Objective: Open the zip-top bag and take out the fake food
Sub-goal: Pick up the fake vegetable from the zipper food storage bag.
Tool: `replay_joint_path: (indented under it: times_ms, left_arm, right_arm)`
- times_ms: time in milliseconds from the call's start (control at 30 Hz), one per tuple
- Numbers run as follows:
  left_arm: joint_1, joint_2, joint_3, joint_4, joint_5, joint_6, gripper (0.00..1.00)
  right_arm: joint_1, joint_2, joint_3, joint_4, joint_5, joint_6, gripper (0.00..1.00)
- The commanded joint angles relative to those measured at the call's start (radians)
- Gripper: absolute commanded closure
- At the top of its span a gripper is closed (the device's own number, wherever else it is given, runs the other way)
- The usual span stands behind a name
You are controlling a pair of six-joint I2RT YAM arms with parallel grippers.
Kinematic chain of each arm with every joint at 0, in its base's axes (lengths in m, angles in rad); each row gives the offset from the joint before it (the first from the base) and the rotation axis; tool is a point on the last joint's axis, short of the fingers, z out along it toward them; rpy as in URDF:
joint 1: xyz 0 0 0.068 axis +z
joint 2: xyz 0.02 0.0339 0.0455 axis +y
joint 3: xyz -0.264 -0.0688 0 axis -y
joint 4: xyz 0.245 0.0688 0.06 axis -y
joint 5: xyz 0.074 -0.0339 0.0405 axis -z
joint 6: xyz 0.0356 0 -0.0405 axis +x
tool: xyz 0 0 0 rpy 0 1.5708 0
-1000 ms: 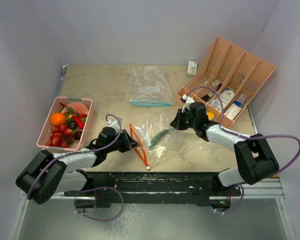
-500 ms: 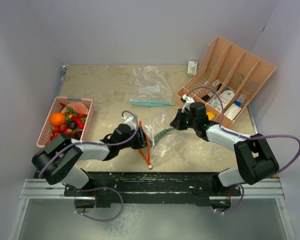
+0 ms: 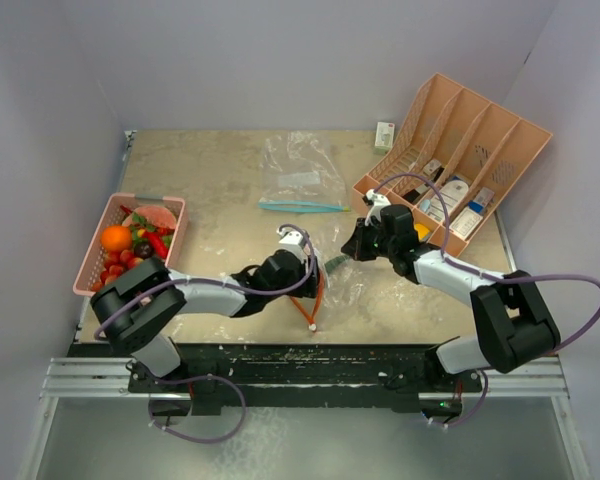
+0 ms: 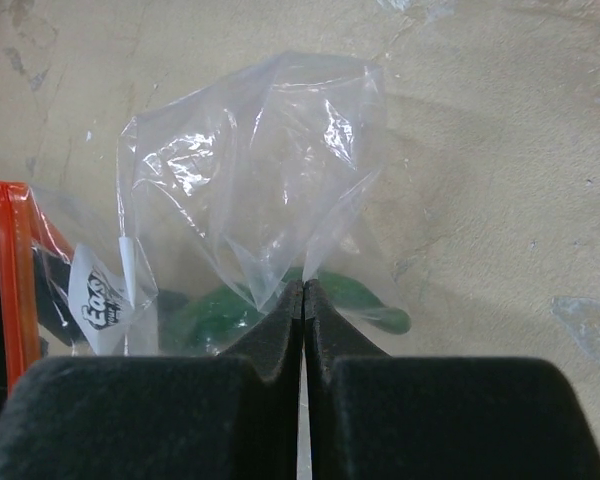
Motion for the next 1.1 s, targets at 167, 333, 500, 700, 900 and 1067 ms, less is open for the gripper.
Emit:
replay_joint_path:
  times_ms: [167, 333, 500, 700, 900, 1067]
  left_arm:
    - [-0.122, 0.161, 0.187, -0.195, -0.232, 0.11, 0.49]
    - [-0.127, 0.135, 0.173, -0.202, -0.225, 0.086, 0.8]
    - [-0.125, 0.016, 0.165, -0.253, -0.153, 0.104, 0.86]
    - [-0.126, -0.179, 0.134, -0.38, -0.017, 0.125, 0.87]
    - [-0.063, -0.383, 0.134, -0.642, 0.105, 0.082, 0.87]
    - [0.052, -0.461, 0.159, -0.878, 0.189, 0.088, 0.88]
  right_arm:
    - [-0.004, -0.037, 0.0, -0.006, -0.019, -0.004, 1.0]
    - [-0.004, -0.038, -0.002, -0.007, -0.013, -0.006, 1.0]
    - [-0.004, -0.031, -0.005, 0.008, 0.01, 0.02, 1.0]
    - [-0.005, -0.019, 0.017, 0.009, 0.054, 0.036, 1.0]
    - [-0.015, 0.0, 0.042, -0.005, 0.082, 0.037, 1.0]
    - [-0.036, 0.014, 0.058, -0.008, 0.082, 0.049, 1.0]
